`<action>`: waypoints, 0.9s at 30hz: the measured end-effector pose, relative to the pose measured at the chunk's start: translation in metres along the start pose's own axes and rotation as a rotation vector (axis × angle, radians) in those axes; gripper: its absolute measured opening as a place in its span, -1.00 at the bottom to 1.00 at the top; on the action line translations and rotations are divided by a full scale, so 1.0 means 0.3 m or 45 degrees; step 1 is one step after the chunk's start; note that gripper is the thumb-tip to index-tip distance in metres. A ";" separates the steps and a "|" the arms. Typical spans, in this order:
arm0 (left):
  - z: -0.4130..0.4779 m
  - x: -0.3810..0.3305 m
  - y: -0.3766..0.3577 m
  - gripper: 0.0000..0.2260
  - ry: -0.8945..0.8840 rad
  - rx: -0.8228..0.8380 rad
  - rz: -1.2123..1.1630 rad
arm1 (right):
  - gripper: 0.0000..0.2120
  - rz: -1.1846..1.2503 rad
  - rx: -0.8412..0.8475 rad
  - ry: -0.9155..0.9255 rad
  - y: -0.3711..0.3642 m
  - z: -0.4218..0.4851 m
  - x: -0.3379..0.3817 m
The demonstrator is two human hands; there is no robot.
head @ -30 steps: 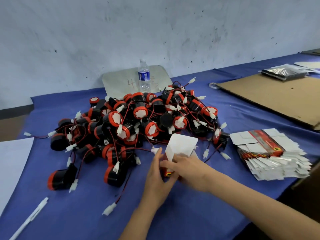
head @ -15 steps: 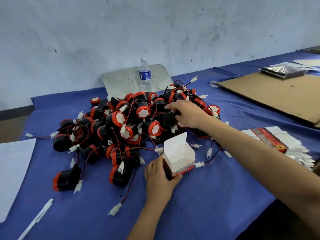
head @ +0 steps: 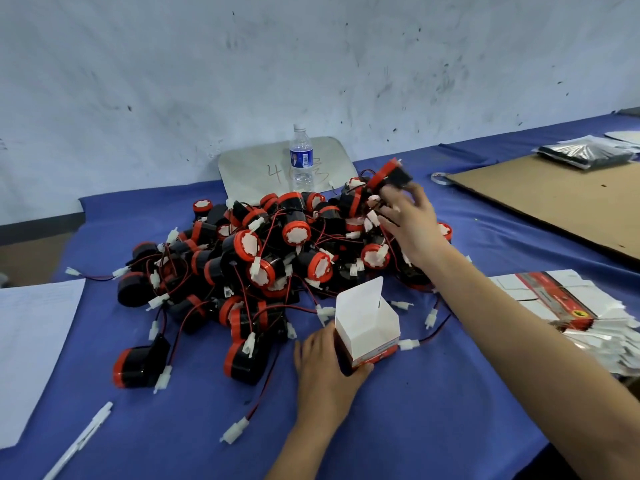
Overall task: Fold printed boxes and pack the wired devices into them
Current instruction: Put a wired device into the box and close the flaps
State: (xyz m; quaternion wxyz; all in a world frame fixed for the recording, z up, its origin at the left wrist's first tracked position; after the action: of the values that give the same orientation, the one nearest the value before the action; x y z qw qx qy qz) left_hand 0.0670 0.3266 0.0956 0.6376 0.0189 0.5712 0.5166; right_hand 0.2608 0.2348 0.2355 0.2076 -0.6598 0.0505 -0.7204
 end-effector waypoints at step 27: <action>-0.044 -0.061 0.067 -0.17 -0.007 -0.226 -0.604 | -0.35 -0.534 0.348 0.396 0.169 -0.444 -0.055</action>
State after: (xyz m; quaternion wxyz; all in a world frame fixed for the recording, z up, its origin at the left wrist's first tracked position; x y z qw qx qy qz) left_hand 0.0478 0.3160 0.1164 0.7417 -0.1701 0.5103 0.4006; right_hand 0.1439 0.1679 0.1861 0.1309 -0.5036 -0.1533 -0.8401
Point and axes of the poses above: each hand's wrist, its own z-axis towards the middle knuckle, its own y-axis out of the back of the hand, x = y × z, the point moved 4 cm from there along z, towards the middle knuckle, and after that the axes turned 11 degrees about -x, right-handed, at the moved point
